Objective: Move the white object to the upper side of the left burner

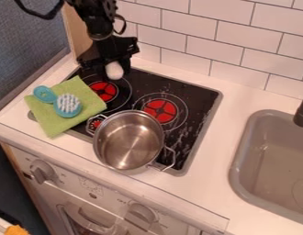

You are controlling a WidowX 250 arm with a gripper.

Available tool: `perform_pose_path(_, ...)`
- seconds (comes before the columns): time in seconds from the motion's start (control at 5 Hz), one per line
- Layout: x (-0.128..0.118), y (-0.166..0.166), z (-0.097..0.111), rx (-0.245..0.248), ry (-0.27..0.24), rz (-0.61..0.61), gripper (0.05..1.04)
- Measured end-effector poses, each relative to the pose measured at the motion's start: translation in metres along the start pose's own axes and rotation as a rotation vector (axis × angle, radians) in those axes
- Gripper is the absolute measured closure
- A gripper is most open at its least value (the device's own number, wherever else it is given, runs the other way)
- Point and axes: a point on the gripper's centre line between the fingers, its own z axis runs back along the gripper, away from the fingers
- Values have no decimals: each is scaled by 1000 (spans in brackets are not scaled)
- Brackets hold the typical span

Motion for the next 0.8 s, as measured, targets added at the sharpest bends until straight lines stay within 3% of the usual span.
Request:
perform_pose_path(0.2,8,6,-11,11,6,2,387)
perform_pose_path(0.4,8,5,-13,10,29,0,121)
perform_pose_path(0.8,2,17,-8,21,54,19,87)
